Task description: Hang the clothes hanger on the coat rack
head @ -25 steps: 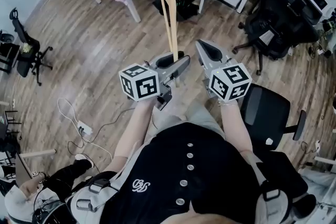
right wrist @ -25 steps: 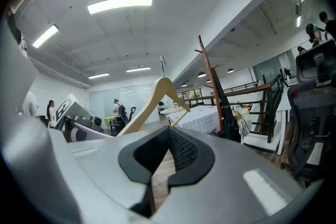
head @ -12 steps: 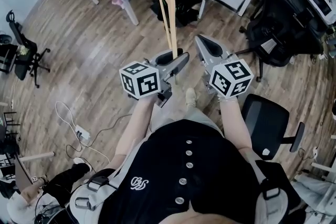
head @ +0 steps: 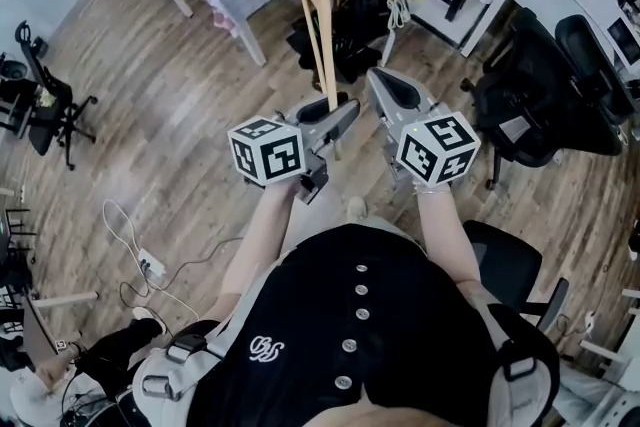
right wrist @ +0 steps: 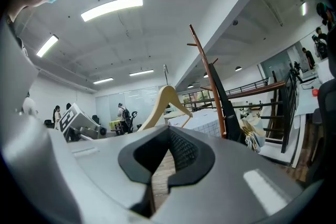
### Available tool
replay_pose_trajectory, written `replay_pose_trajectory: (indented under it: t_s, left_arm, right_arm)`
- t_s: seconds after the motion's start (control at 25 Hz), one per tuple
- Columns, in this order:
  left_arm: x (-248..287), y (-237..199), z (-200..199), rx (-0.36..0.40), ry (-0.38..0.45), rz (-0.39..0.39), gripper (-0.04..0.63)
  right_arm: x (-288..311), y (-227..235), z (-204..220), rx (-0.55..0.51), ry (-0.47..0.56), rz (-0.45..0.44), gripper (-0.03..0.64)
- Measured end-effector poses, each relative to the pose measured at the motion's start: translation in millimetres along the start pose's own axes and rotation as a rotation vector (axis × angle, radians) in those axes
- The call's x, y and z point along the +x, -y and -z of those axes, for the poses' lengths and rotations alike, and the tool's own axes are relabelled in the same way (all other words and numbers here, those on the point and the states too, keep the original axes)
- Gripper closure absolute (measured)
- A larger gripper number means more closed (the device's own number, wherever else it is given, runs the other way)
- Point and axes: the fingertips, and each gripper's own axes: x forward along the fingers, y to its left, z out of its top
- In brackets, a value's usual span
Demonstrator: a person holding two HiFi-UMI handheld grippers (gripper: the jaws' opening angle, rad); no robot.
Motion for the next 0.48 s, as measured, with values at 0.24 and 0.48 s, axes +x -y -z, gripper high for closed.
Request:
replay_pose_trajectory:
  t_s: [0.24, 0.48]
  left_arm:
    - [38.3, -27.4, -19.6, -0.017, 0.017, -0.01, 0.463]
    - [64.5, -50.1, -34.1, -0.03, 0.031, -0.034, 0.462]
  right_arm:
    - [26.0, 42.2, -5.6, -0.01, -0.028, -0.038, 0.617]
    - [41.7, 88.2, -17.7, -0.002, -0.016, -0.029, 0.617]
